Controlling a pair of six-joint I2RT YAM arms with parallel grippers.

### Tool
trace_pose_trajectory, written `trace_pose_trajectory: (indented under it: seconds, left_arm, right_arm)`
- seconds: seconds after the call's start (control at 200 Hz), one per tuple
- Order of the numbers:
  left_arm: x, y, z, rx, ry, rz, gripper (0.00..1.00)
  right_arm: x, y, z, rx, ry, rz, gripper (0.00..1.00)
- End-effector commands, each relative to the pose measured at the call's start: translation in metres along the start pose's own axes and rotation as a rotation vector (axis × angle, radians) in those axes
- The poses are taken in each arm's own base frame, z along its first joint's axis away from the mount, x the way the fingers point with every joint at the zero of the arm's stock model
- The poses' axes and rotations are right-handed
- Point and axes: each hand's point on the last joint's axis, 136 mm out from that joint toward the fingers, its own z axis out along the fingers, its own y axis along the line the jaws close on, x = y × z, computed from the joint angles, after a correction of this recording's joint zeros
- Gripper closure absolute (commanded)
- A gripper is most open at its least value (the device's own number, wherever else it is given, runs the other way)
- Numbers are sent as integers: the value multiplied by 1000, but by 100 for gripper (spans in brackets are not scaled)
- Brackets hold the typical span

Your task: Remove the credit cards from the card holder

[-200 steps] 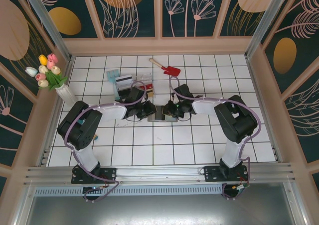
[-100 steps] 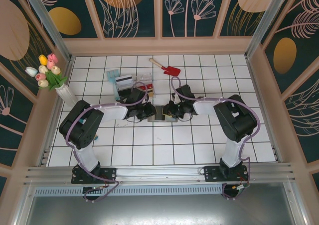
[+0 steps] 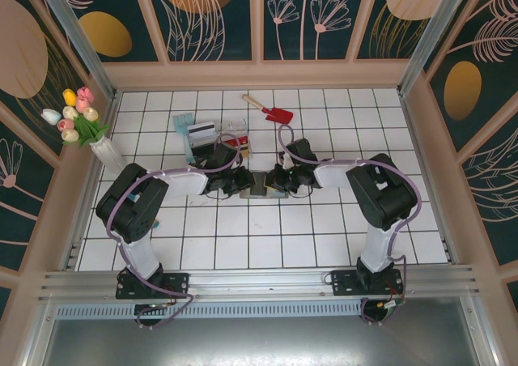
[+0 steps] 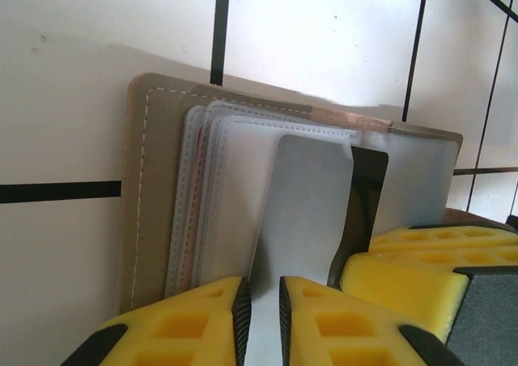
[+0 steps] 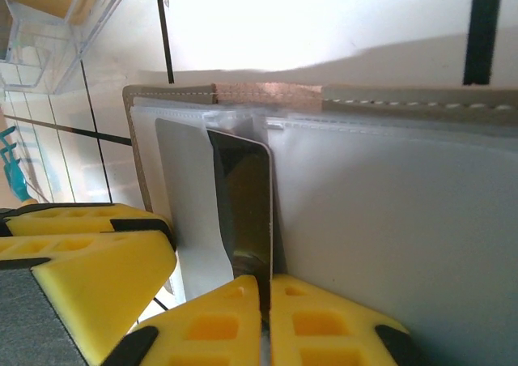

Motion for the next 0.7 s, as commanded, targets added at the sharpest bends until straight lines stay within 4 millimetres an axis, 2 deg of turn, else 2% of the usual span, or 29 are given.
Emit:
trace_pose_trajectory:
  seconds: [0.0, 0.23, 0.36, 0.53, 0.616, 0.631, 0.696]
  left_arm:
    - [12, 40, 3, -149, 21, -21, 73]
    - [6, 22, 3, -73, 6, -38, 67]
    - [-2, 0, -4, 6, -19, -22, 58]
    - [-25, -37, -23, 107, -101, 13, 47]
    - [-34, -45, -29, 137, -128, 8, 43]
    - [-38, -54, -39, 163, -145, 12, 42]
    - [-41, -67, -52, 225, -162, 7, 38]
  right_arm:
    - [1, -10, -13, 8, -17, 10, 95]
    - [-1, -15, -38, 16, -65, -9, 98]
    - [-3, 3, -53, -61, -100, -56, 100]
    - [-9, 30, -78, -193, -150, -126, 100]
    - [-12, 45, -93, -277, -179, -156, 100]
    - [-13, 47, -96, -290, -184, -158, 100]
    - [-15, 60, -109, -355, -198, -170, 100]
